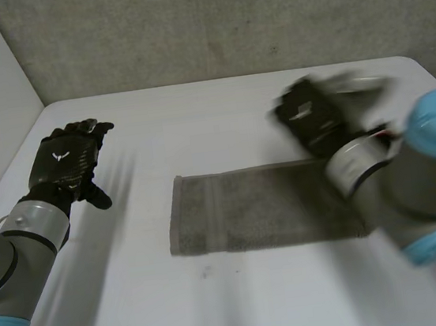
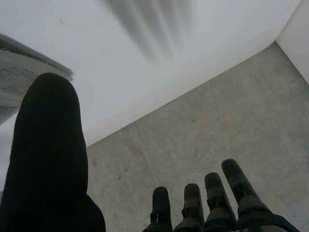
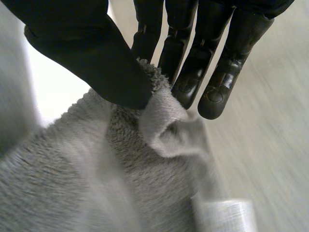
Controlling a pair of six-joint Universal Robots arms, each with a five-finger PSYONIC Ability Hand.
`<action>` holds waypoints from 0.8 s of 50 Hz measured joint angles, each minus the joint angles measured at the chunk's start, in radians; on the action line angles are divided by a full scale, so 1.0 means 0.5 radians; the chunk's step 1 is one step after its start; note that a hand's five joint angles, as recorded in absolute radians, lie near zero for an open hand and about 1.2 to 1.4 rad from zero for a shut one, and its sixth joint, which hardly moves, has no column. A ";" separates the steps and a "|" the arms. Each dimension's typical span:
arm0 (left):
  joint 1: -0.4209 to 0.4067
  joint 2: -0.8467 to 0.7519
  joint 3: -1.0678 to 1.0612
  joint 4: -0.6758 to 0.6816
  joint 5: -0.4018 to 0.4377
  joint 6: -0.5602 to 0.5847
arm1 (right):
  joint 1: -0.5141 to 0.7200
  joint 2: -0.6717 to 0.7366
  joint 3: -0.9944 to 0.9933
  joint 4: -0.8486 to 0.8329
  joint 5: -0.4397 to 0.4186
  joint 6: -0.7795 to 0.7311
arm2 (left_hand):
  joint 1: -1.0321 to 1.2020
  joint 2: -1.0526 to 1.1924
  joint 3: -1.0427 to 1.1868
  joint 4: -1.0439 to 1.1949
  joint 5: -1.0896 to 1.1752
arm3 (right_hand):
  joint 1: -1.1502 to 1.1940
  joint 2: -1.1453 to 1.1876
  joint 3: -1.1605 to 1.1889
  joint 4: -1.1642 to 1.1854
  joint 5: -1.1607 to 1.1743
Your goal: Fold the towel.
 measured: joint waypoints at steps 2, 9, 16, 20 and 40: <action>0.002 -0.001 -0.001 0.000 -0.002 0.000 | 0.190 0.074 -0.031 -0.006 -0.075 0.032 | 0.000 0.000 0.000 0.000 0.000 | 0.000 0.000 0.000 0.001 0.000; -0.003 -0.002 -0.021 -0.002 -0.001 0.002 | 0.593 0.384 -0.070 0.005 -0.178 0.061 | 0.000 0.000 0.000 0.000 0.000 | 0.000 0.000 0.000 0.001 0.000; -0.036 -0.023 -0.012 0.001 0.000 0.008 | 0.619 0.420 -0.028 0.015 -0.113 0.183 | 0.000 0.000 0.000 0.000 0.000 | -1.361 -1.612 -1.582 -1.592 -1.506; -0.117 -0.069 0.054 0.000 -0.002 0.018 | 0.469 0.267 0.024 0.033 -0.029 0.443 | 0.002 0.012 0.011 0.009 0.001 | -1.522 -1.889 -1.945 -1.931 -1.838; -0.809 -0.767 0.561 -0.109 -0.332 0.283 | -0.345 -0.060 0.560 0.453 -0.018 0.882 | 0.050 0.068 0.067 0.065 0.001 | -0.530 -0.724 -0.745 -0.779 -0.748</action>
